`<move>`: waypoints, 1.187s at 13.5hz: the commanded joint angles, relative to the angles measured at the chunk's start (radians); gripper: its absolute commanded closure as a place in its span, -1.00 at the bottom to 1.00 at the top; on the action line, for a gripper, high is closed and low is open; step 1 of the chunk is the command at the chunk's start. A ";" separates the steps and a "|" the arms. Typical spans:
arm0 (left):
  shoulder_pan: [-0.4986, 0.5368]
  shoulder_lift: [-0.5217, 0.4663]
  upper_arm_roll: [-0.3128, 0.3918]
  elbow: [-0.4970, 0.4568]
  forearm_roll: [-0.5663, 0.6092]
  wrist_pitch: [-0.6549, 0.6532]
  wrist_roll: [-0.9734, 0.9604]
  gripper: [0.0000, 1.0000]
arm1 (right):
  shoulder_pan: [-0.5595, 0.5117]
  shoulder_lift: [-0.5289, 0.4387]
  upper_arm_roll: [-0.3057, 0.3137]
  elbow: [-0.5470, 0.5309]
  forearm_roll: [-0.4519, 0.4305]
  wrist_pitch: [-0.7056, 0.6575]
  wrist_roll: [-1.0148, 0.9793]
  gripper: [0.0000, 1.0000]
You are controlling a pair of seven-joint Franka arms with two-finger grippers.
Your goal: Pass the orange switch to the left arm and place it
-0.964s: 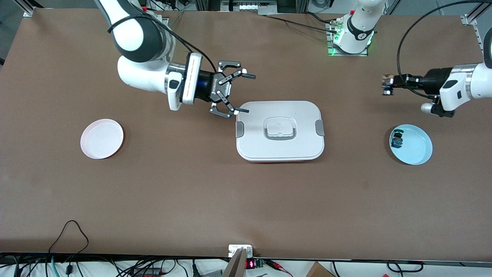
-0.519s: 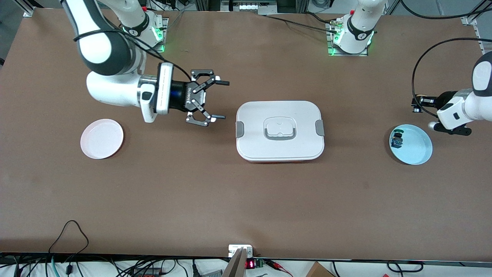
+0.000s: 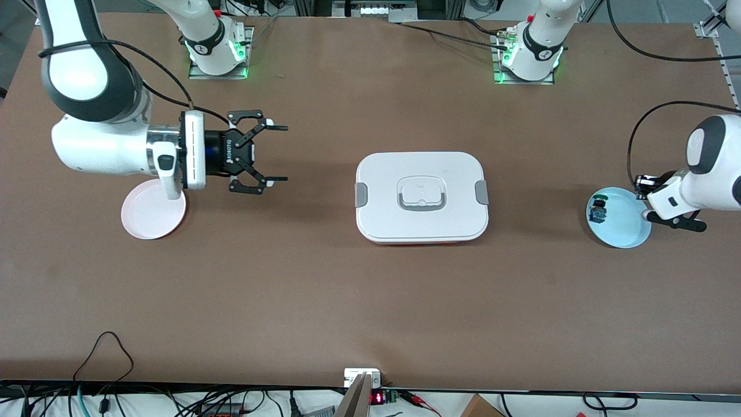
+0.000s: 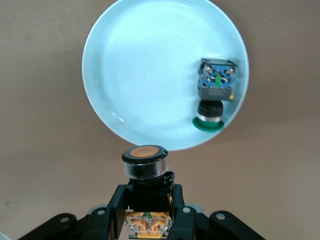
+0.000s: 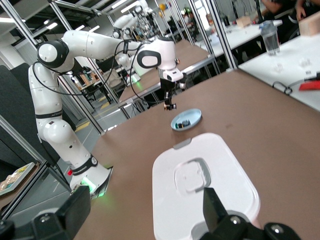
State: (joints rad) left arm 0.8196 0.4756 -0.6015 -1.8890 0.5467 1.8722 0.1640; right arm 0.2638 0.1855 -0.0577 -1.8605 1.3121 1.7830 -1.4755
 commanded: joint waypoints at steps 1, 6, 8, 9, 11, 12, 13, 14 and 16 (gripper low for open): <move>-0.002 0.035 -0.011 -0.016 0.065 0.080 -0.078 1.00 | 0.000 -0.020 -0.025 0.000 -0.095 -0.039 0.192 -1.00; 0.035 0.066 -0.006 -0.079 0.137 0.243 -0.149 1.00 | 0.000 -0.028 -0.031 0.041 -0.295 -0.028 0.591 -1.00; 0.038 0.074 -0.003 -0.088 0.139 0.280 -0.187 1.00 | -0.011 -0.028 -0.037 0.044 -0.336 -0.028 0.766 -1.00; 0.044 0.074 0.006 -0.100 0.139 0.315 -0.189 1.00 | -0.011 -0.024 -0.037 0.050 -0.393 -0.021 0.840 -1.00; 0.043 0.078 0.049 -0.137 0.174 0.436 -0.196 1.00 | -0.003 -0.015 -0.037 0.055 -0.491 0.016 0.972 -1.00; 0.044 0.086 0.054 -0.140 0.191 0.461 -0.204 1.00 | -0.002 -0.014 -0.036 0.056 -0.567 0.018 1.030 -1.00; 0.044 0.090 0.055 -0.140 0.208 0.463 -0.207 1.00 | -0.002 -0.014 -0.036 0.058 -0.652 0.015 1.081 -1.00; 0.043 0.093 0.057 -0.140 0.222 0.463 -0.207 1.00 | 0.000 -0.014 -0.036 0.067 -0.719 0.010 1.128 -1.00; 0.043 0.103 0.059 -0.139 0.226 0.463 -0.202 0.97 | -0.005 -0.020 -0.037 0.075 -0.815 -0.014 1.213 -1.00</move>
State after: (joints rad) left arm 0.8596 0.5754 -0.5400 -2.0235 0.7405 2.3208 -0.0175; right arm 0.2617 0.1670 -0.0968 -1.8125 0.5802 1.7941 -0.3493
